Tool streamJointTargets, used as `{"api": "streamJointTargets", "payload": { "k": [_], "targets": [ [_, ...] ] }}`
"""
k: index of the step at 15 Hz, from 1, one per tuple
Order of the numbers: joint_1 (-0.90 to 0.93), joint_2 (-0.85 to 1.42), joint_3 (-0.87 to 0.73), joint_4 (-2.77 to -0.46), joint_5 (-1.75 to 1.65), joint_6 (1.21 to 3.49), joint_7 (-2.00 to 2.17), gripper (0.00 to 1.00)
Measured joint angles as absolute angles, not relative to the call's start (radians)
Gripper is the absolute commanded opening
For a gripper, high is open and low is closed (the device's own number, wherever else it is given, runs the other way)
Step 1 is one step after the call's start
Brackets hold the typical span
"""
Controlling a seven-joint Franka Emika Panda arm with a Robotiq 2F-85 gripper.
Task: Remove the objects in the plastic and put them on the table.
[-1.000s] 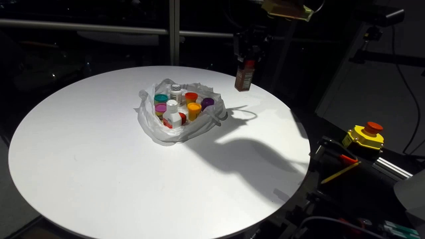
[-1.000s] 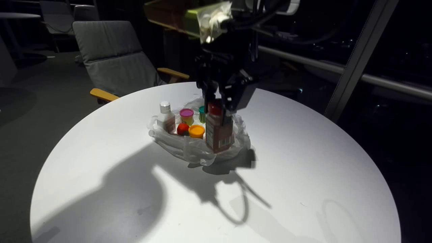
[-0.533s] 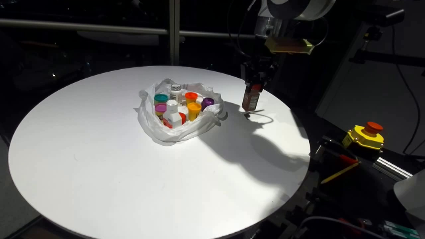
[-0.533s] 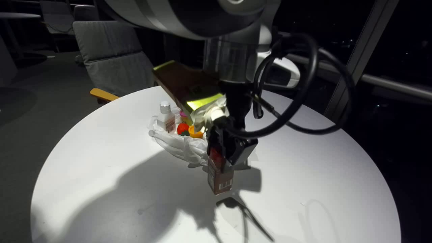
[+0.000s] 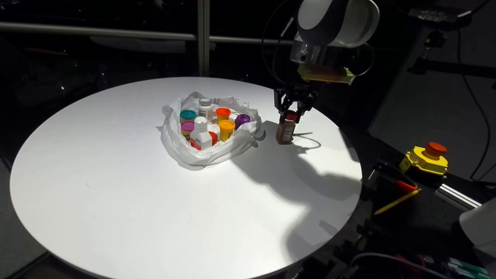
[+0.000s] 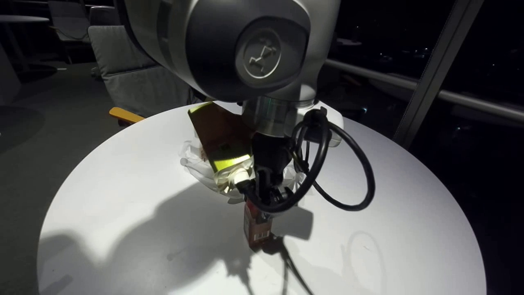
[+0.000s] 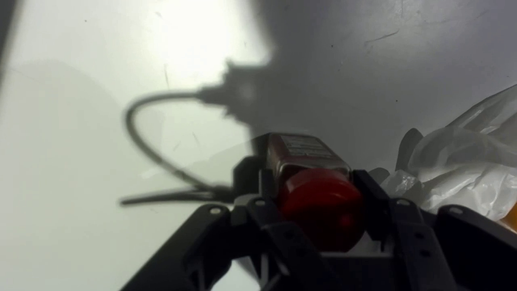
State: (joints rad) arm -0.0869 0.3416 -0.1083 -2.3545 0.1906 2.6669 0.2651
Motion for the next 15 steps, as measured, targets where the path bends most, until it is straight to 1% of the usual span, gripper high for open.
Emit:
{"api": "streamJointTargets", "payload": {
  "k": [1,2,3,6,9,12,15],
  "targets": [
    [-0.087,0.342,-0.108,-2.354,0.191,2.668,0.265,0.90],
    [-0.087,0.339,-0.108,-2.354,0.191,2.671,0.265,0.99],
    [-0.087,0.332,-0.109,-2.354,0.191,2.675,0.266,1.00],
    [-0.062,0.271,-0.137,-2.354,0.120,2.672,0.298,1.00],
    [0.002,0.179,-0.149,-2.321,-0.052,2.578,0.363,1.00],
    [0.059,0.150,-0.078,-2.223,-0.098,2.441,0.355,1.00],
    [0.102,0.192,0.002,-2.117,-0.098,2.372,0.312,1.00]
  ]
}}
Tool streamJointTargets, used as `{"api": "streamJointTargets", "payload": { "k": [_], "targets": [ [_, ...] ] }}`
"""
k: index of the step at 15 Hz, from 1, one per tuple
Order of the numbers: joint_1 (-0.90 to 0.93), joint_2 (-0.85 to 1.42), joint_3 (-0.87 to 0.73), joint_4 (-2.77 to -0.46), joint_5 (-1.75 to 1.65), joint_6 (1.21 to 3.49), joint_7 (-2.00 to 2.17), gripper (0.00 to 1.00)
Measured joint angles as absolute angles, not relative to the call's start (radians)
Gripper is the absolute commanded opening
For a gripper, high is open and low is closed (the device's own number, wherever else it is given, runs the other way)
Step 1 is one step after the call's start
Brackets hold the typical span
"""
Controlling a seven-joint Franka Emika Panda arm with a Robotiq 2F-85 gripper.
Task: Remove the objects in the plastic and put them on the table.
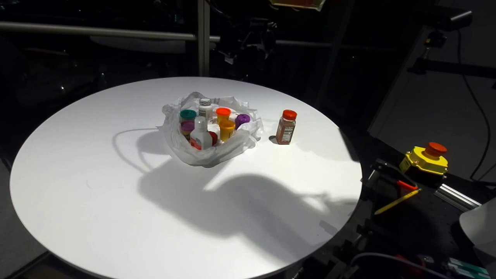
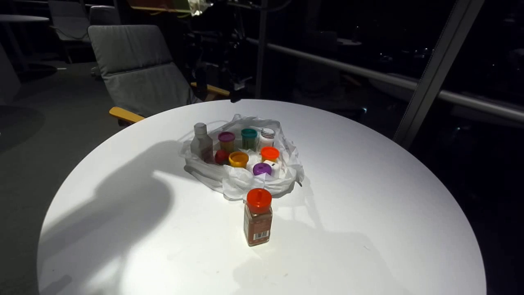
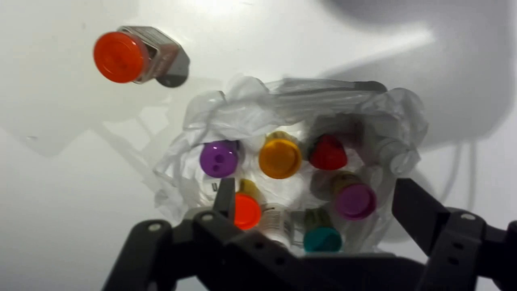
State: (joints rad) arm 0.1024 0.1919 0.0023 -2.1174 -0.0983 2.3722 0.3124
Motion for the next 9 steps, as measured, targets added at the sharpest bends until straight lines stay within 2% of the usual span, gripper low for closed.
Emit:
{"api": "streamJointTargets", "payload": {
  "k": [9],
  "targets": [
    [0.109,0.472,0.087,-1.921,0.026,2.354,0.024,1.00]
  ]
}}
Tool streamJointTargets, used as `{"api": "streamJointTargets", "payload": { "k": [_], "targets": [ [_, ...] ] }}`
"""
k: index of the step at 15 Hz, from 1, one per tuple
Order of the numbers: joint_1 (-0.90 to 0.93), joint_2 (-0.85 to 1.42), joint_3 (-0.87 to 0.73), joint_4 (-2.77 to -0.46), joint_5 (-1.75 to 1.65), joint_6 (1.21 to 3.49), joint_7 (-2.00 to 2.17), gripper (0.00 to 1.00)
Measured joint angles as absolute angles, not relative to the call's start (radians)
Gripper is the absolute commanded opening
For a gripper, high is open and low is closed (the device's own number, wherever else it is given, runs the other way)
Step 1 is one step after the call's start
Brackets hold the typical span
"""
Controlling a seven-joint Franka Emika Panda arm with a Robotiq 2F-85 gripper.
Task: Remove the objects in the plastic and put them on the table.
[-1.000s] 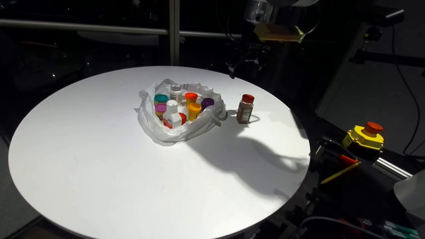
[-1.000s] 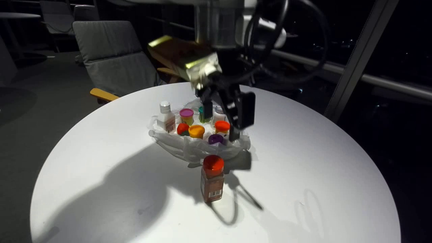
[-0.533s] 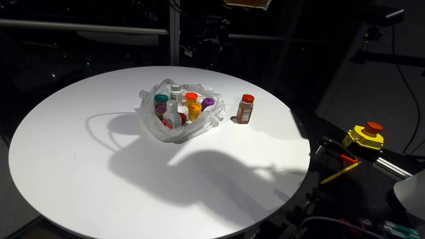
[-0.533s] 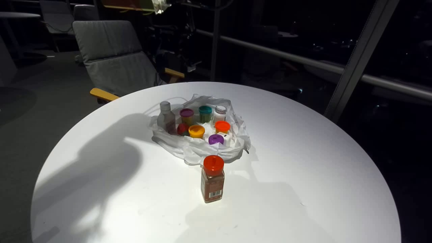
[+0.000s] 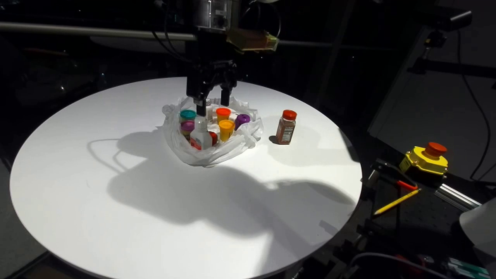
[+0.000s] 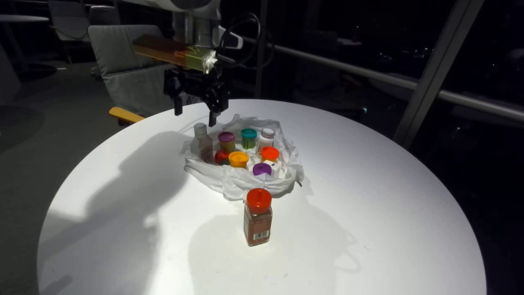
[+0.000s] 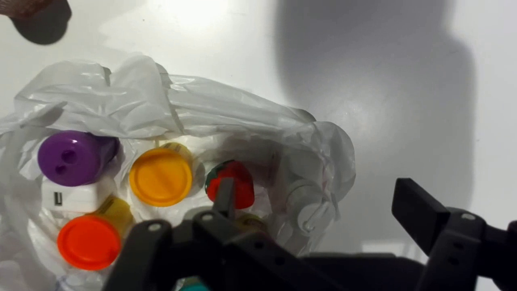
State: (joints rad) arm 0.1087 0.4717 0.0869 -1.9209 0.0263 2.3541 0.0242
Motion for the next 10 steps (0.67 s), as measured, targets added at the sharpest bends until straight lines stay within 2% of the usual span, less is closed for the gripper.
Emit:
{"api": "streamJointTargets", "payload": {
  "k": [9,10],
  "targets": [
    [0.106,0.583,0.088,-1.811,0.025,2.321,-0.049,1.00],
    [0.106,0.588,0.088,-1.806,0.025,2.320,-0.050,0.84]
  ]
}}
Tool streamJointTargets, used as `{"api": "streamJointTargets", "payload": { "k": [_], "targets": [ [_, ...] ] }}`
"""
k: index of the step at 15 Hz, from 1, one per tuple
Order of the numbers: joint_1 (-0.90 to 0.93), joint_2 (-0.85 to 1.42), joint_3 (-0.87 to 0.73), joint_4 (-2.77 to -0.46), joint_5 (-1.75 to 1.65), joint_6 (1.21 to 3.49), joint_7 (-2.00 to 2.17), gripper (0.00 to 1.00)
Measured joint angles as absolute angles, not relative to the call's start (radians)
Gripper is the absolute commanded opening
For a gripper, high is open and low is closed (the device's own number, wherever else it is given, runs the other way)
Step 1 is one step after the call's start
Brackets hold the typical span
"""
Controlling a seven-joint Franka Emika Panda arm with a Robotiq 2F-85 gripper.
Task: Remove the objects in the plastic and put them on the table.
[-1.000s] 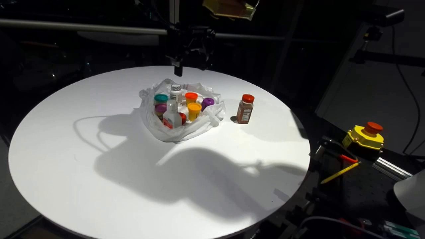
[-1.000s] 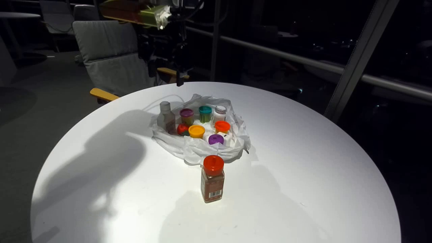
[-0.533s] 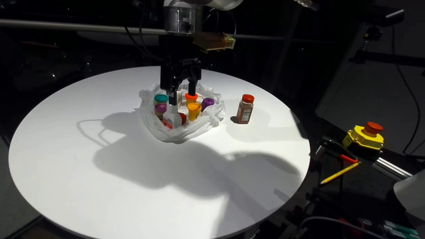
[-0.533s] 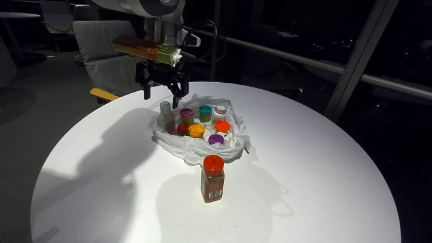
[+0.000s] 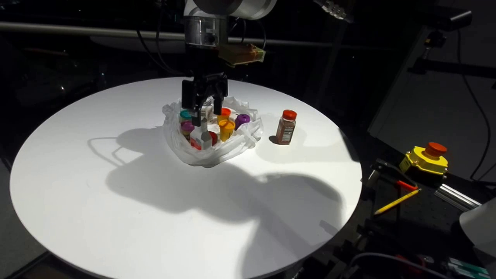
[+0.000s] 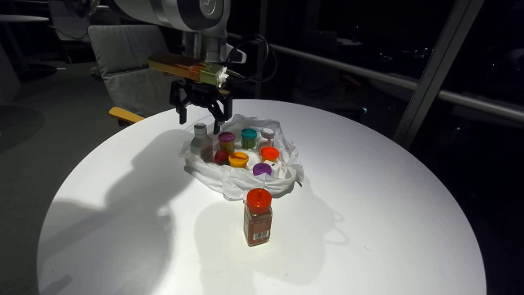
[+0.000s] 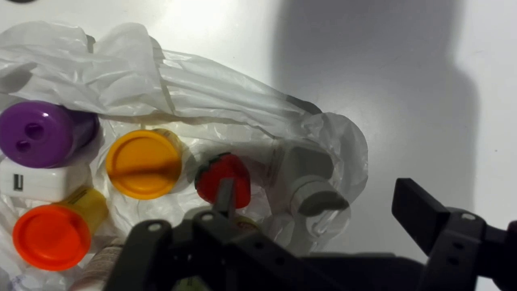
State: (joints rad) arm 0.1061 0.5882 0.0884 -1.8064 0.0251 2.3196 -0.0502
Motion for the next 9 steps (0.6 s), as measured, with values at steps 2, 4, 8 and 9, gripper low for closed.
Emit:
{"api": "streamJointTargets", "payload": {
  "k": [2,4,8,9],
  "targets": [
    [0.106,0.602,0.088,-1.798,0.025,2.315,-0.054,0.68],
    [0.106,0.615,0.088,-1.794,0.025,2.315,-0.056,0.51],
    [0.107,0.641,0.088,-1.773,0.020,2.314,-0.056,0.23],
    [0.108,0.646,0.088,-1.765,0.016,2.314,-0.056,0.63]
  ]
}}
